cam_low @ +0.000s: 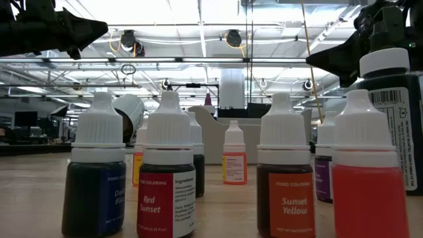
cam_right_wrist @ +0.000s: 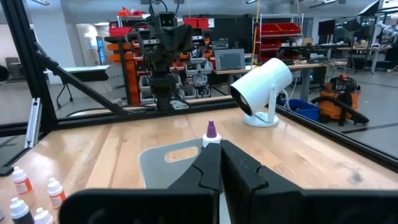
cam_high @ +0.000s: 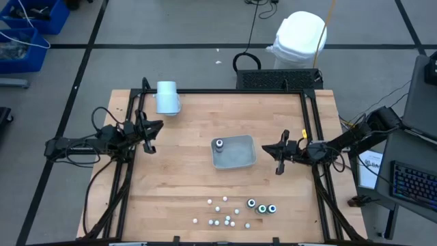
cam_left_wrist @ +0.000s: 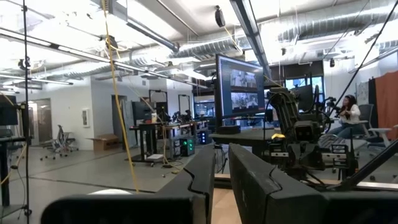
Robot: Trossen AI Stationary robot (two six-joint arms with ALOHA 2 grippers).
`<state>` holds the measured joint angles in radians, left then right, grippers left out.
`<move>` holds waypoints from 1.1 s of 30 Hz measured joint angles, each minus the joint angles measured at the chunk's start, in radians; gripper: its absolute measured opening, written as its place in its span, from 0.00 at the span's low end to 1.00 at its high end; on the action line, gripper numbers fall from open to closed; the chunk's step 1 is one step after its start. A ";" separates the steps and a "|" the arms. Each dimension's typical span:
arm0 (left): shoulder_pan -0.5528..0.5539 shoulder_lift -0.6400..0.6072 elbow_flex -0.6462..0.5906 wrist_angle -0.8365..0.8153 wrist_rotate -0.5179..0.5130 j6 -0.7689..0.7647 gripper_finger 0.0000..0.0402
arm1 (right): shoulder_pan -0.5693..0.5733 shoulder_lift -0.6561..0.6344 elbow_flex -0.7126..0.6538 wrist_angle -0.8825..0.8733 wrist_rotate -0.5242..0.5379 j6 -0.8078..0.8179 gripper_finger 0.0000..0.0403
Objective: Pick & Place food coloring
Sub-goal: Put the large blue food coloring bottle into the gray bin
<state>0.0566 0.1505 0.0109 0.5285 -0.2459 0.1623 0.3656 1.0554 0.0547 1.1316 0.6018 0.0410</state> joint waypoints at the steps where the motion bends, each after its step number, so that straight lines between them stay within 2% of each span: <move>1: 0.000 0.000 0.000 0.000 0.000 0.000 0.14 | -0.004 0.000 0.000 0.000 0.000 0.000 0.01; 15: 0.000 0.000 0.000 0.000 0.000 0.002 0.14 | -0.032 0.000 0.000 -0.019 -0.001 -0.009 0.01; 28: 0.000 0.000 0.000 -0.001 0.000 0.024 0.14 | -0.026 -0.002 0.021 -0.001 -0.005 -0.083 0.02; 31: 0.000 0.000 0.000 -0.001 0.000 0.042 0.14 | 0.006 0.001 0.129 -0.133 -0.006 -0.154 0.03; 33: 0.000 0.000 0.000 -0.002 0.000 0.046 0.14 | 0.030 -0.002 0.249 -0.337 -0.003 -0.178 0.02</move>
<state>0.0566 0.1505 0.0113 0.5261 -0.2459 0.2085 0.3958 1.0536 0.3042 0.7950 0.5990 -0.1369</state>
